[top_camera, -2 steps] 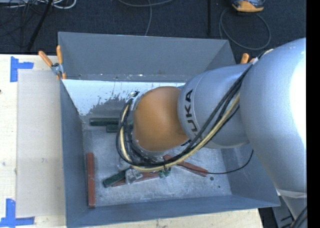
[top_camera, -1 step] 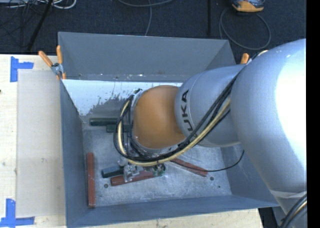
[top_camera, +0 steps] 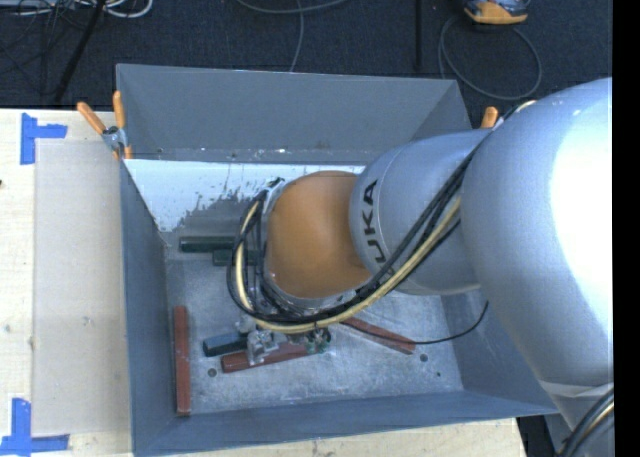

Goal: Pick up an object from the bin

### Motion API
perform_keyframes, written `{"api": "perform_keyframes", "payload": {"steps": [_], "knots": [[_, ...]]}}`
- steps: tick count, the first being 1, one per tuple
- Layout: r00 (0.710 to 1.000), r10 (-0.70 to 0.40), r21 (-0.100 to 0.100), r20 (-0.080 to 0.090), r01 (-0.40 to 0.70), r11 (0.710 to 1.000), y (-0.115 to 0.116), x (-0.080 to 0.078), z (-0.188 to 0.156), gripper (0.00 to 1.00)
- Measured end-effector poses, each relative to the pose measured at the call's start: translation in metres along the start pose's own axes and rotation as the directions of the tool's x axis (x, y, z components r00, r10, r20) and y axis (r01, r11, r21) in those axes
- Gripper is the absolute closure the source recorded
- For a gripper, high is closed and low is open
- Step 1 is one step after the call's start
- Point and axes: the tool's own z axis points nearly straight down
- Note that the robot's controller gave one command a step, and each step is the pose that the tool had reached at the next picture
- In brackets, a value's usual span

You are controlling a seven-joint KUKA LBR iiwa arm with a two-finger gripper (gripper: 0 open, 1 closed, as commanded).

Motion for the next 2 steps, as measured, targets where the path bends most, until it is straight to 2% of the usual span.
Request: {"api": "perform_keyframes", "payload": {"steps": [2], "knots": [[1.0, 0.001, 0.003, 0.004, -0.001, 1.0, -0.0006, -0.0009, -0.0128, 1.0]]}}
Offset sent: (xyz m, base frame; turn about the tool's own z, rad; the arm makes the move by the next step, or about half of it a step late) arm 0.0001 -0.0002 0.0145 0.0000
